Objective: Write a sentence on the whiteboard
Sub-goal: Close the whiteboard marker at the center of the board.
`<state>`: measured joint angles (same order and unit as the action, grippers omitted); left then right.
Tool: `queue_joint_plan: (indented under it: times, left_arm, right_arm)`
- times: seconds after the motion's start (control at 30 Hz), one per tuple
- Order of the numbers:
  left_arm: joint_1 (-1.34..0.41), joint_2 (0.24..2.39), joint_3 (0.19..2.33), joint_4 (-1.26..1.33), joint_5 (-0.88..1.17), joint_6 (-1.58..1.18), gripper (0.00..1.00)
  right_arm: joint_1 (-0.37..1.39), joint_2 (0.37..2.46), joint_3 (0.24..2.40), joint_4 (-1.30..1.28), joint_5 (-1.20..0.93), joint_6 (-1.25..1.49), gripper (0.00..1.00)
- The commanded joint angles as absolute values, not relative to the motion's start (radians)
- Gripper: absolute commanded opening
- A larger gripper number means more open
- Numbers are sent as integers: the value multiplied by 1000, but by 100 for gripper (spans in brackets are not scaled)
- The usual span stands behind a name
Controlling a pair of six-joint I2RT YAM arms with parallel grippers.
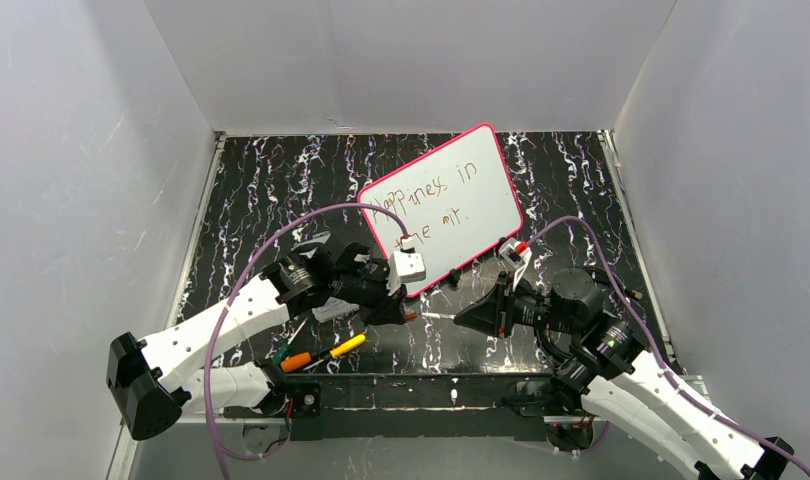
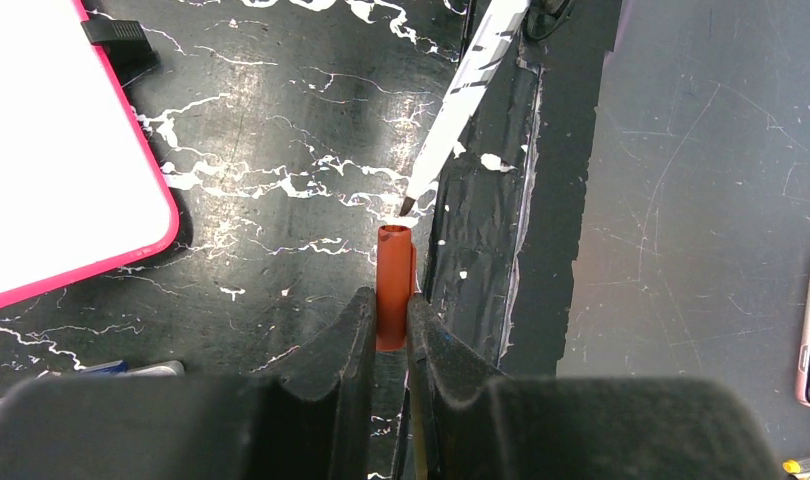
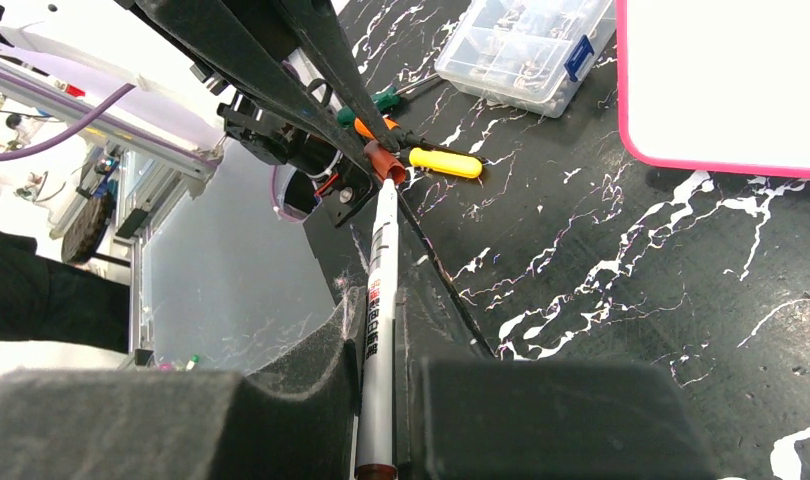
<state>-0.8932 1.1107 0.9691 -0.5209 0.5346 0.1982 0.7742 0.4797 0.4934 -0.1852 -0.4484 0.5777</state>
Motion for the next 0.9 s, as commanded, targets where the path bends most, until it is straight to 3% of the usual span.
queue_joint_plan:
  times: [0.0, 0.87]
  left_arm:
    - [-891, 1089, 960, -543, 559, 209, 0]
    - [-893, 1088, 963, -542, 586, 209, 0]
  right_arm:
    - [772, 481, 532, -171, -459, 565, 1]
    - [773, 510, 529, -141, -504, 573, 1]
